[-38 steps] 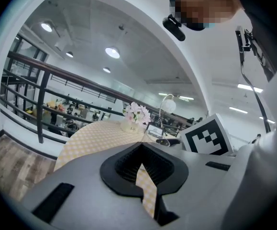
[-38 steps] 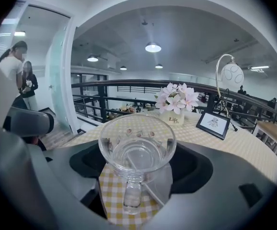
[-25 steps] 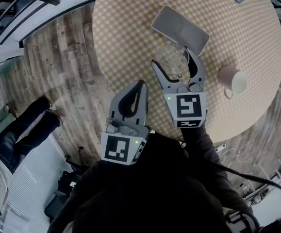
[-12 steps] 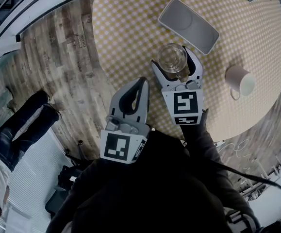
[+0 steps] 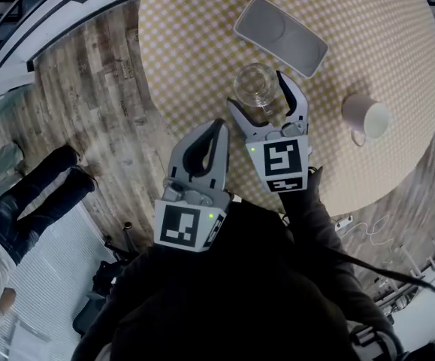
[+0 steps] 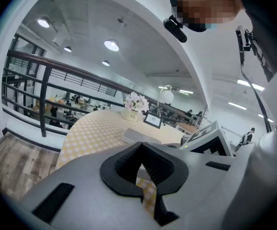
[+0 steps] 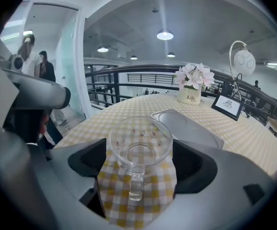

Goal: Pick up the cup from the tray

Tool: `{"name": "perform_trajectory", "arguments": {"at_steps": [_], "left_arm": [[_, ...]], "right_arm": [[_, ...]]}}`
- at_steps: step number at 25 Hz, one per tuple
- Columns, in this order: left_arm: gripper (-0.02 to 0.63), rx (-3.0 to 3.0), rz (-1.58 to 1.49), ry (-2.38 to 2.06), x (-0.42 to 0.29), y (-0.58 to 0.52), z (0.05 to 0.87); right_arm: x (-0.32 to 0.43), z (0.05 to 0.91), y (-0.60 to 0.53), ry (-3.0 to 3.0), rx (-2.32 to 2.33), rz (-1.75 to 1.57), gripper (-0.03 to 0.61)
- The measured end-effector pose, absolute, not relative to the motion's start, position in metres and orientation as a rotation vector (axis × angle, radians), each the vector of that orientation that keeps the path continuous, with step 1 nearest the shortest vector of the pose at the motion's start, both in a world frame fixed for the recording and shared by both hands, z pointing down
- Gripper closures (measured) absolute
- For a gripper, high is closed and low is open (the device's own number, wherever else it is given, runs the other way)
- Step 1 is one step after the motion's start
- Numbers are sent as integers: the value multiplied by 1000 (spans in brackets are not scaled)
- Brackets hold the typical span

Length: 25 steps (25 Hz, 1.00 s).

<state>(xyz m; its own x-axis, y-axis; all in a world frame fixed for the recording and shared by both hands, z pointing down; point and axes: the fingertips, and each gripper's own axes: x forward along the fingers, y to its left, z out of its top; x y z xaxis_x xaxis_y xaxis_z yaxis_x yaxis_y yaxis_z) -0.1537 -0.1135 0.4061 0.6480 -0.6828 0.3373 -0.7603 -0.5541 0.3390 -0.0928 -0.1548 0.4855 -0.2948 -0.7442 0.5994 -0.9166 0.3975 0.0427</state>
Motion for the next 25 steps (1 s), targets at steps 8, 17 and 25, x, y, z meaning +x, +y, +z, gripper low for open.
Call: {"name": "perform_trajectory", "arguments": {"at_steps": [8, 17, 25], "left_arm": [[608, 2513, 169, -1176, -134, -82, 365], [608, 2645, 75, -1153, -71, -13, 296], [609, 2795, -18, -1099, -23, 39, 241]], "right_arm": [[-61, 436, -105, -2163, 1513, 383, 179], [3, 345, -19, -2265, 1674, 304, 181], [60, 268, 42, -2302, 1918, 180, 550]]}}
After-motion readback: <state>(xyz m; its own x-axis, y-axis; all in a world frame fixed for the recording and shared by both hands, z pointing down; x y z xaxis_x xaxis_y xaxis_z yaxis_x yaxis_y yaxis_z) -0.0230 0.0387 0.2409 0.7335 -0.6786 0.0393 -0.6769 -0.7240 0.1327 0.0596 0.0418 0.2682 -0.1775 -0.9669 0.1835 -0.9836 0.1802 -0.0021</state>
